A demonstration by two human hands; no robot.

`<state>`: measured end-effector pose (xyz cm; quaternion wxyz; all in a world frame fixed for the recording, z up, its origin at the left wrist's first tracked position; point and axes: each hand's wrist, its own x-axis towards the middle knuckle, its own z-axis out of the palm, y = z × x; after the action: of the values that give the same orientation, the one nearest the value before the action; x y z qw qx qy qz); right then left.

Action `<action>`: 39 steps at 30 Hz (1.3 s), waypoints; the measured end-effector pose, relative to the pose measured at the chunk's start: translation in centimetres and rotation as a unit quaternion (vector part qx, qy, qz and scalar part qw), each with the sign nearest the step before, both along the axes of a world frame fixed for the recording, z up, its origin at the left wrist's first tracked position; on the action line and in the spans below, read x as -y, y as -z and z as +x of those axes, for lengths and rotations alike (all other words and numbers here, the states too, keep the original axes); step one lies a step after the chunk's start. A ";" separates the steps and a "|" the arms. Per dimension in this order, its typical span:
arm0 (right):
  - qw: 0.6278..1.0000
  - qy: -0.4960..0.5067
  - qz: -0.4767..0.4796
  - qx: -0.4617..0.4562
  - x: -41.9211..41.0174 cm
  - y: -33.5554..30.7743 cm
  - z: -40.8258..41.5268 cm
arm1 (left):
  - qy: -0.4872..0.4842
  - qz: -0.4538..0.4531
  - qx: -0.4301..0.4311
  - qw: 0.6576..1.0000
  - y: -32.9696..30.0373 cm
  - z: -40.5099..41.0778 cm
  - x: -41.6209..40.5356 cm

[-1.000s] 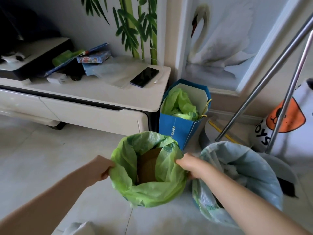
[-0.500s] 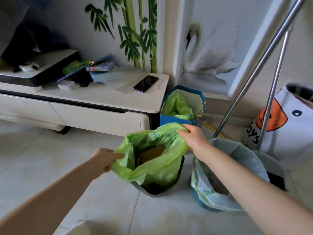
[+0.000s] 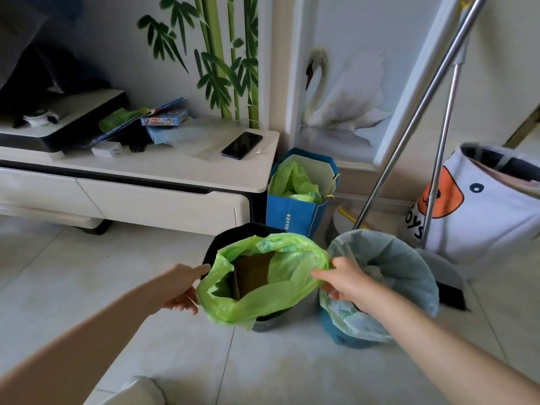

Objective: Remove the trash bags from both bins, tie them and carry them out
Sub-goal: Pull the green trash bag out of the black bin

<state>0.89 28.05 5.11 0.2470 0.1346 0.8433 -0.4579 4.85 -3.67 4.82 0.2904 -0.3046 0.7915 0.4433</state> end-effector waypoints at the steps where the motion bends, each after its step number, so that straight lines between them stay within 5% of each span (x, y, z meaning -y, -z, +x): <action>1: 1.000 0.009 -0.016 0.002 0.0 0.1 0.2 | 0.012 -0.018 -0.002 1.000 0.4 -0.2 0.0; 6: 0.997 -0.032 0.025 -0.063 0.2 -0.2 0.7 | 0.013 -0.044 -0.074 0.996 2.5 -1.5 -0.4; 11: 0.980 -0.095 0.101 -0.142 0.3 -1.6 0.1 | -0.045 0.092 -0.091 0.991 2.2 -2.2 -1.7; 14: 0.982 -0.087 0.082 -0.145 0.2 -2.7 -0.1 | -0.064 0.155 -0.074 0.983 1.8 -2.7 -2.0; 19: 0.985 -0.051 0.005 -0.164 0.4 -4.3 -0.9 | -0.097 0.116 -0.097 0.984 -0.1 -3.4 -2.2; 26: 0.972 0.052 -0.108 -0.203 1.9 -7.9 -1.4 | -0.275 0.260 -0.247 0.892 -5.1 -3.2 -2.6; 39: 0.857 0.148 -0.340 -0.356 -0.2 -18.7 2.4 | -0.225 0.241 -0.505 0.798 -16.6 1.1 -1.7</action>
<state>3.26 28.29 23.84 -0.1107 -0.0067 0.6353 -0.7643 5.98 -1.97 21.39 -0.1945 -0.1273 0.6023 0.7637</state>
